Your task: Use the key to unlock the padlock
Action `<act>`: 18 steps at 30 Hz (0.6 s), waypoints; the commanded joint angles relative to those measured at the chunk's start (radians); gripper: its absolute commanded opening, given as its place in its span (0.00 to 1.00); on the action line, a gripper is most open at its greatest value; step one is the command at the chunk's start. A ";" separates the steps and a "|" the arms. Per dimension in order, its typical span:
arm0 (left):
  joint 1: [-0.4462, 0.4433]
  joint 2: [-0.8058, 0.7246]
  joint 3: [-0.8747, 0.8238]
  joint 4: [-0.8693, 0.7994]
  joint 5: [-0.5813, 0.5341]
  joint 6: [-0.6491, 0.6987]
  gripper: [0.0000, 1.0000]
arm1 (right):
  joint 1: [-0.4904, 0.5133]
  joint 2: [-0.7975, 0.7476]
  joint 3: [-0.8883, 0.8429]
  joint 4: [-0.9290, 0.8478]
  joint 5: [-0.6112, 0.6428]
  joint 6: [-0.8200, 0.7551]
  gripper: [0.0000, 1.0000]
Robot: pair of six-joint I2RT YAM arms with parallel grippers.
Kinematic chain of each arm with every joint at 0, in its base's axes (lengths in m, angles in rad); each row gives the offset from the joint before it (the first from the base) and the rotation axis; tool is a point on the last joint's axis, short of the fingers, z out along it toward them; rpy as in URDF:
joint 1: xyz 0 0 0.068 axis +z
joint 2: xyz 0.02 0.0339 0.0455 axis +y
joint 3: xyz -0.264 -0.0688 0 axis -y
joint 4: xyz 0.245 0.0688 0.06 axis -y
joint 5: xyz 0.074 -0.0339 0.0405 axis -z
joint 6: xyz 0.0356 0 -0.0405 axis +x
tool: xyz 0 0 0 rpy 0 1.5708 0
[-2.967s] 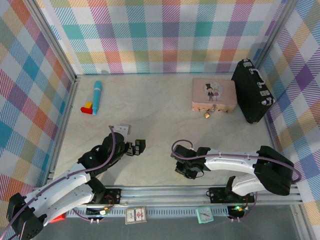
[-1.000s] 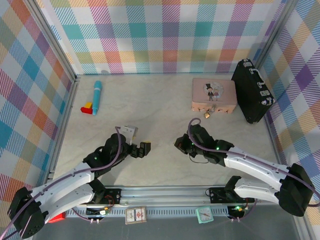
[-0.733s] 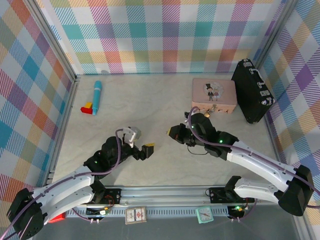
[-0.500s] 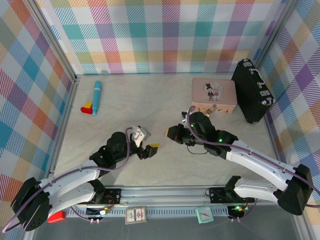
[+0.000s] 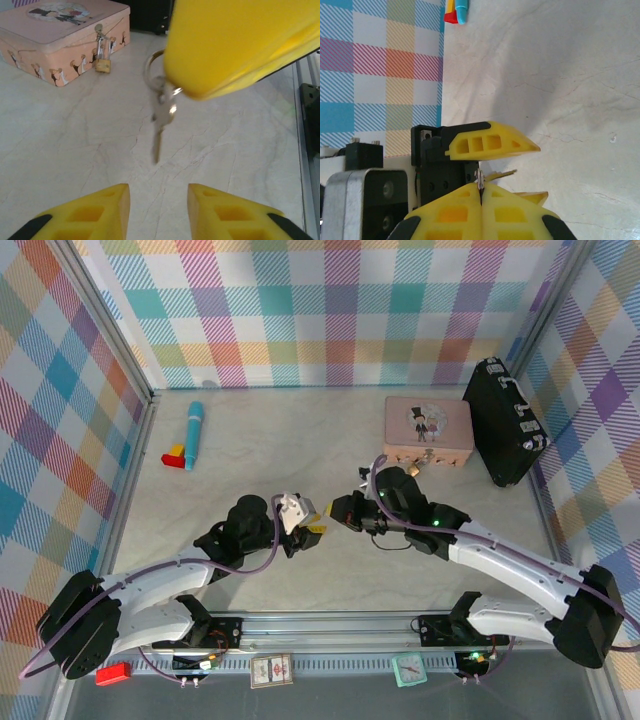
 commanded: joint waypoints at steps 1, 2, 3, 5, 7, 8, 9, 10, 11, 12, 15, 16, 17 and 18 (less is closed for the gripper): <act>-0.005 -0.030 -0.012 0.060 0.035 0.024 0.31 | 0.027 0.026 0.028 0.042 -0.007 0.007 0.00; -0.004 -0.036 -0.016 0.063 0.033 0.023 0.31 | 0.030 0.030 0.026 0.045 -0.002 0.010 0.00; -0.004 -0.039 -0.015 0.062 0.032 0.022 0.31 | 0.032 0.033 0.023 0.052 0.002 0.015 0.00; 0.001 -0.045 -0.012 0.054 0.038 0.023 0.30 | 0.032 0.035 0.009 0.073 0.009 0.028 0.00; 0.003 -0.054 -0.011 0.045 0.063 0.022 0.25 | 0.032 0.039 0.007 0.088 0.010 0.033 0.00; 0.005 -0.057 -0.006 0.030 0.080 0.025 0.24 | 0.032 0.042 0.012 0.088 0.007 0.031 0.00; 0.004 -0.060 -0.005 0.027 0.089 0.023 0.23 | 0.031 0.046 0.016 0.087 0.004 0.029 0.00; 0.005 -0.063 -0.007 0.026 0.096 0.024 0.22 | 0.032 0.050 0.022 0.085 0.001 0.027 0.00; 0.006 -0.063 -0.008 0.029 0.098 0.022 0.21 | 0.032 0.053 0.026 0.083 0.002 0.026 0.00; 0.007 -0.066 -0.010 0.032 0.100 0.023 0.20 | 0.032 0.053 0.027 0.080 0.005 0.026 0.00; 0.009 -0.069 -0.011 0.029 0.102 0.025 0.17 | 0.032 0.045 0.017 0.068 0.033 0.034 0.00; 0.011 -0.071 -0.011 0.029 0.101 0.022 0.17 | 0.032 0.040 0.013 0.068 0.042 0.036 0.00; 0.013 -0.071 -0.012 0.029 0.101 0.021 0.16 | 0.032 0.037 0.009 0.065 0.049 0.039 0.00; 0.014 -0.072 -0.012 0.029 0.101 0.018 0.15 | 0.032 0.033 0.007 0.065 0.054 0.041 0.00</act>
